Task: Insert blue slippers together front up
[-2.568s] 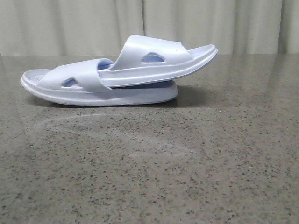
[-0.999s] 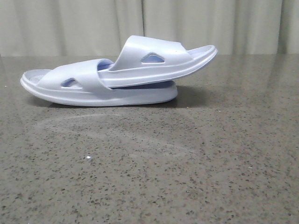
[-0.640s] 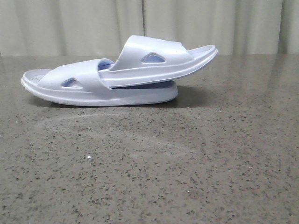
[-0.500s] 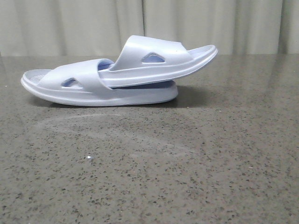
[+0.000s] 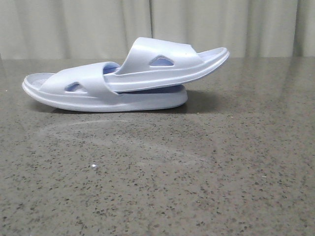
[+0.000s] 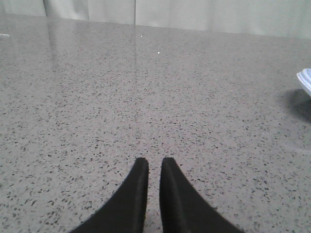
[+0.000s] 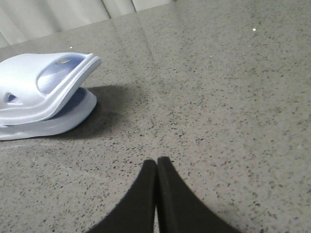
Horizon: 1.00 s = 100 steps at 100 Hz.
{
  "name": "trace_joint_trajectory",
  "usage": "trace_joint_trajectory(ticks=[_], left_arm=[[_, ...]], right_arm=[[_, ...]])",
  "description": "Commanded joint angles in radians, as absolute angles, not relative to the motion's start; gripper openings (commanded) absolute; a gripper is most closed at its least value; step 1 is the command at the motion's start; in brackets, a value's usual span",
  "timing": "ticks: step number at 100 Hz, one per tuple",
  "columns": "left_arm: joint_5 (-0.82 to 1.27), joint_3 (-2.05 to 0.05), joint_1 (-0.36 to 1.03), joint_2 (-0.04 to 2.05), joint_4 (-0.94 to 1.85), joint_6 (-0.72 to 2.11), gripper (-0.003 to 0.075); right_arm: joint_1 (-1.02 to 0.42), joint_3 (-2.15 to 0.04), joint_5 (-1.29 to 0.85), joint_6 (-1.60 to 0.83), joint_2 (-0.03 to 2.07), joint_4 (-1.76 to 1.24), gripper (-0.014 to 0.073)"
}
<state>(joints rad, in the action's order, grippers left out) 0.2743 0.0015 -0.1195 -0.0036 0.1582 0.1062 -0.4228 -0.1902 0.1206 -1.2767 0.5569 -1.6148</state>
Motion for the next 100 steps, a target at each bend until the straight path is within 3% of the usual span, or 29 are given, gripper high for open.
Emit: trace_joint_trajectory(ticks=[1,25,33,53,61,100], left_arm=[[0.206,0.011,-0.123,-0.033,0.169,0.103,0.0015],[0.206,0.011,-0.123,-0.033,0.169,0.103,0.0015],[0.206,0.011,-0.123,-0.033,0.169,0.103,0.0015],[0.206,0.011,-0.123,-0.033,0.169,0.103,0.0015],[0.206,0.011,-0.123,-0.033,0.169,0.103,0.0015],[0.206,0.011,-0.123,-0.033,0.169,0.103,0.0015]], right_arm=[[-0.423,-0.217,0.137,-1.289,0.56,-1.617,-0.0078],[-0.423,-0.213,0.193,-1.289,0.548,-1.593,-0.0078],[-0.418,-0.206,0.198,-1.224,0.518,-1.396,-0.0078],[-0.314,-0.09,0.247,-0.403,0.46,-0.429,-0.0078],[-0.244,-0.063,0.176,-0.219,0.409,-0.18,-0.0078],[0.038,0.032,0.037,-0.158,0.103,-0.07,-0.0078]])
